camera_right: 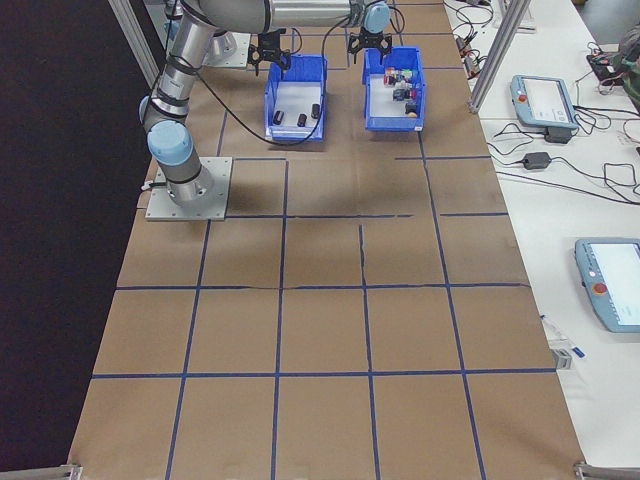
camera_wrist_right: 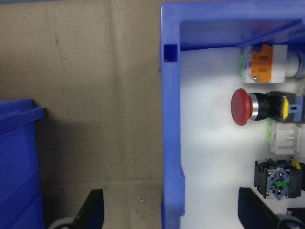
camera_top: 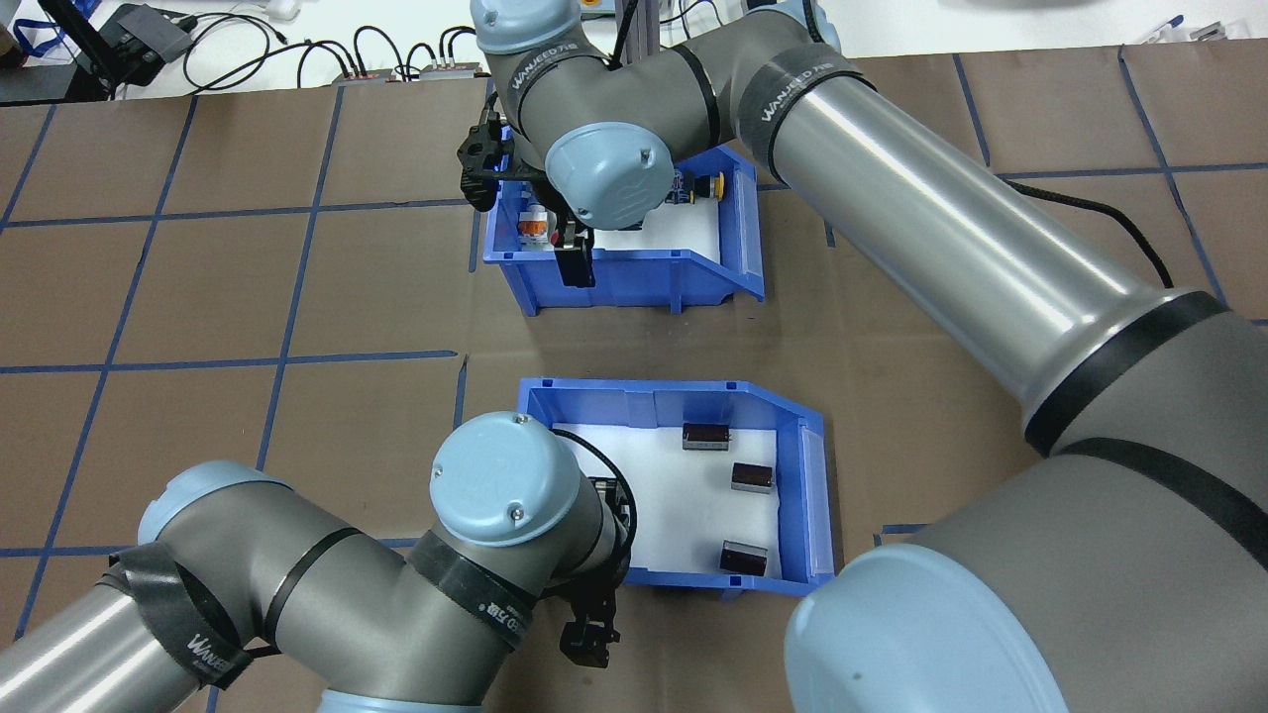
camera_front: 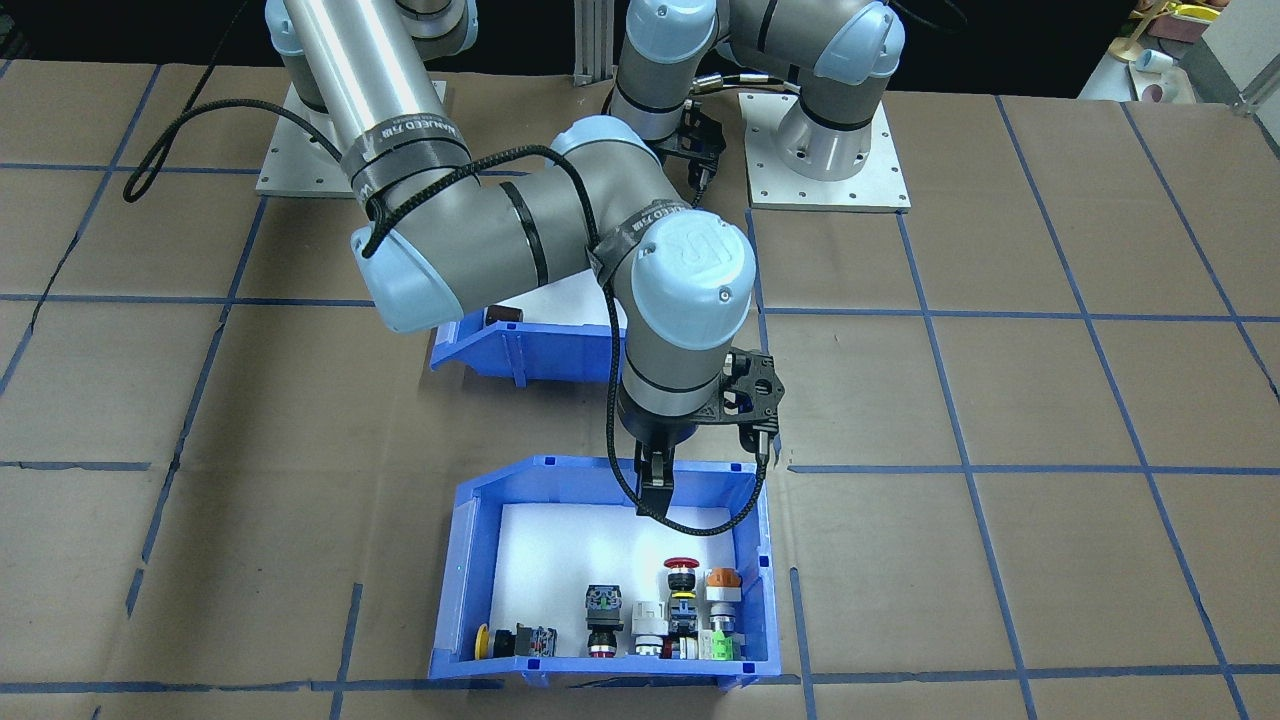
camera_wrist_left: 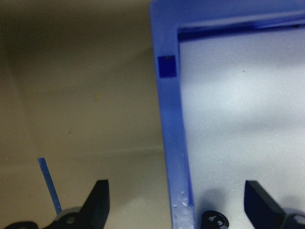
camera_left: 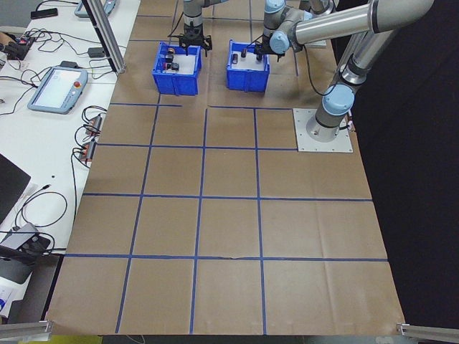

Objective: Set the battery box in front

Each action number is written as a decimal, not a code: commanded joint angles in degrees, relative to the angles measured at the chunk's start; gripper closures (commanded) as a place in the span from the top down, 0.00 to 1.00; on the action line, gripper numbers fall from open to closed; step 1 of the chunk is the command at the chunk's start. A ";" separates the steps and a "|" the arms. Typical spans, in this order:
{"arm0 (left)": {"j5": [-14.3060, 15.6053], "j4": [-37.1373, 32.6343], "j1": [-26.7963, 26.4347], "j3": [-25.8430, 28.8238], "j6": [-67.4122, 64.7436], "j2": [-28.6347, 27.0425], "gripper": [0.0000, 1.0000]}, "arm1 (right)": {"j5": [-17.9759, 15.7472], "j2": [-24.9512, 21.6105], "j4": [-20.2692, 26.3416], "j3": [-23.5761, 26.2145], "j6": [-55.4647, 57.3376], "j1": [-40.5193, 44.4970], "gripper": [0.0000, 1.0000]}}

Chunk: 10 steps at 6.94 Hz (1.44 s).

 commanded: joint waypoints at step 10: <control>-3.89 5.06 -0.45 -0.47 -3.10 -1.13 0.00 | -2.65 0.52 -3.05 -0.88 0.16 -0.46 0.07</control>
